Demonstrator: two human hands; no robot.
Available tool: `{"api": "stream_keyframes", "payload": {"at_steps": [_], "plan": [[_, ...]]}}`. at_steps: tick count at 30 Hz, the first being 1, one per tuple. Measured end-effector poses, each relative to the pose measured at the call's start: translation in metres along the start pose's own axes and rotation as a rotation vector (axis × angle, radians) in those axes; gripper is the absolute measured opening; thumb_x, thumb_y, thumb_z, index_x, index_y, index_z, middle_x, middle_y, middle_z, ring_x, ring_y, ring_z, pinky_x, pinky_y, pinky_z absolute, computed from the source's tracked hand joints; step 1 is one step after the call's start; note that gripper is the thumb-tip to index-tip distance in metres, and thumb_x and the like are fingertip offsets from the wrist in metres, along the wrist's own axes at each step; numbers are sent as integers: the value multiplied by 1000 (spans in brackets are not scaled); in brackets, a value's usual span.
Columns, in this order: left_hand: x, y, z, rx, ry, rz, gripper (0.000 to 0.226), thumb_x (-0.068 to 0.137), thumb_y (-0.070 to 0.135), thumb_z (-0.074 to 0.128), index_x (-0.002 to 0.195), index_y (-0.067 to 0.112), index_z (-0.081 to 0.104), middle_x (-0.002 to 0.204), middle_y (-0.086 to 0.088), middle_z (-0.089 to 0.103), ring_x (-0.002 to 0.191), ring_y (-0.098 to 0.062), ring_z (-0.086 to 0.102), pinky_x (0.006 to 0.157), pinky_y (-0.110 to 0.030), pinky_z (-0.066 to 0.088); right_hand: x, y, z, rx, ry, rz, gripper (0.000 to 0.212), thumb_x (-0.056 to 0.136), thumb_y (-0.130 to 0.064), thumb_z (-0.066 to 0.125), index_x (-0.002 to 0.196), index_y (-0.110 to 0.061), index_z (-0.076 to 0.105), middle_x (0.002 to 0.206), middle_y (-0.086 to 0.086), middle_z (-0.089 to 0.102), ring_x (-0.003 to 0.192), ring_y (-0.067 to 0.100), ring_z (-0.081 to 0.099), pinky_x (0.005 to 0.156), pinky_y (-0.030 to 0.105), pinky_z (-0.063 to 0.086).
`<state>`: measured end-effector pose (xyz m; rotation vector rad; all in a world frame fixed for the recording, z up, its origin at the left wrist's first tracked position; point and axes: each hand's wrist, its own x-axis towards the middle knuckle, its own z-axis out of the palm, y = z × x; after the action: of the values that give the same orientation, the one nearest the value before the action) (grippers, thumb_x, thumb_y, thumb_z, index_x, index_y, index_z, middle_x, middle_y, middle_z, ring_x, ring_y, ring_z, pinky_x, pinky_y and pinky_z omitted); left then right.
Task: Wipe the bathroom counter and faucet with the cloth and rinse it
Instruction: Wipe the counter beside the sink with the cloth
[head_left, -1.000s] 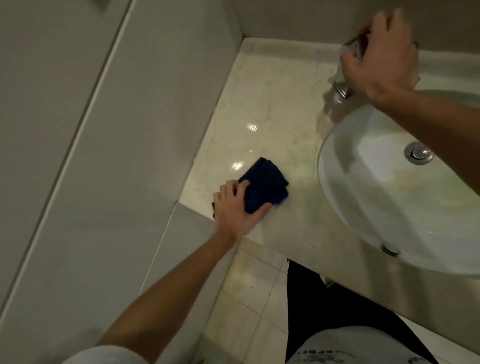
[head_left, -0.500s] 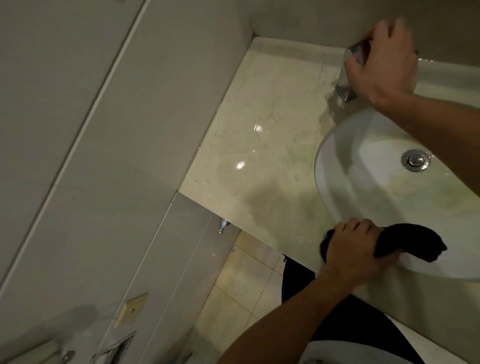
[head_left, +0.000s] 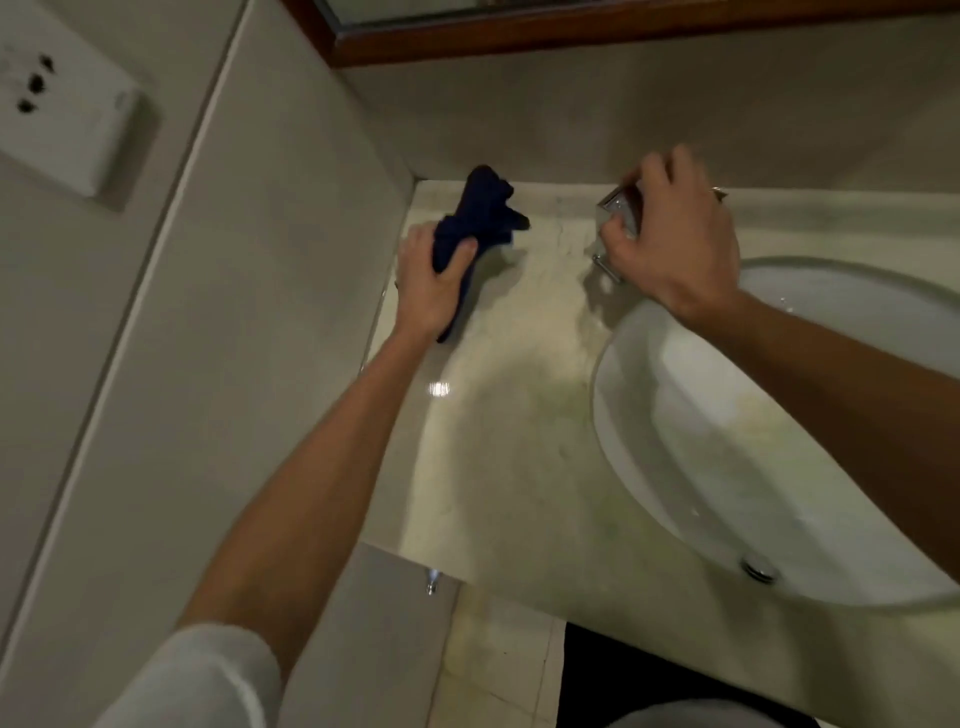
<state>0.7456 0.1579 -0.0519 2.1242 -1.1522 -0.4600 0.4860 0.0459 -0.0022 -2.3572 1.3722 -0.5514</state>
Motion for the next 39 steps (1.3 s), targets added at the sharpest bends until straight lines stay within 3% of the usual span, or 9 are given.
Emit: {"api": "stream_keyframes", "payload": {"at_steps": [5, 8, 13, 20, 23, 28, 33, 39], "plan": [[84, -7, 46, 371, -147, 139, 57, 97, 58, 49, 125, 10, 61, 117, -13, 60, 110, -32, 55, 91, -43, 42, 3, 2, 4, 6, 7, 5, 38, 93, -38, 54, 119, -10, 53, 120, 13, 50, 106, 28, 52, 76, 39, 46], [88, -6, 75, 525, -108, 207, 53, 100, 55, 48, 131, 13, 56, 123, -12, 58, 111, -32, 52, 89, -42, 37, 3, 4, 7, 16, 35, 7, 38, 92, -38, 55, 117, -10, 55, 116, 12, 51, 102, 26, 53, 72, 35, 43], [53, -1, 78, 575, -198, 457, 53, 96, 55, 52, 133, 17, 57, 121, -9, 58, 107, -30, 53, 88, -43, 39, 2, 2, 8, 17, 53, 16, 36, 90, -35, 55, 117, -11, 56, 116, 11, 52, 102, 26, 53, 69, 35, 42], [-51, -7, 68, 513, -345, 656, 56, 87, 55, 63, 126, 15, 63, 118, -5, 60, 104, -28, 53, 87, -41, 40, 2, 0, 6, -10, 22, 34, 38, 92, -38, 54, 120, -12, 54, 119, 11, 50, 105, 26, 53, 72, 35, 40], [-95, -11, 62, 495, -396, 650, 57, 86, 55, 64, 128, 17, 63, 121, -3, 59, 108, -26, 52, 93, -42, 41, 1, -2, 5, -10, 16, 46, 38, 93, -38, 53, 122, -13, 53, 122, 10, 50, 108, 26, 52, 76, 38, 47], [-170, -13, 65, 461, -280, 521, 54, 85, 54, 68, 124, 17, 64, 119, -3, 61, 105, -26, 53, 92, -45, 42, 0, -4, 4, -10, 19, 35, 37, 93, -38, 50, 120, -12, 52, 122, 11, 50, 109, 26, 52, 80, 38, 49], [-264, 20, 108, 491, -198, 370, 50, 86, 57, 65, 120, 20, 64, 117, -3, 65, 98, -26, 56, 82, -41, 45, -1, -4, 5, -30, 25, 32, 39, 95, -39, 49, 123, -12, 51, 125, 12, 50, 112, 26, 51, 84, 36, 49], [-324, 77, 162, 456, -208, 438, 40, 87, 46, 50, 110, 18, 68, 106, 0, 68, 91, -25, 62, 79, -37, 45, -3, 2, 5, -43, 16, -7, 42, 94, -38, 47, 125, -10, 50, 129, 14, 49, 117, 30, 50, 87, 40, 51]]}}
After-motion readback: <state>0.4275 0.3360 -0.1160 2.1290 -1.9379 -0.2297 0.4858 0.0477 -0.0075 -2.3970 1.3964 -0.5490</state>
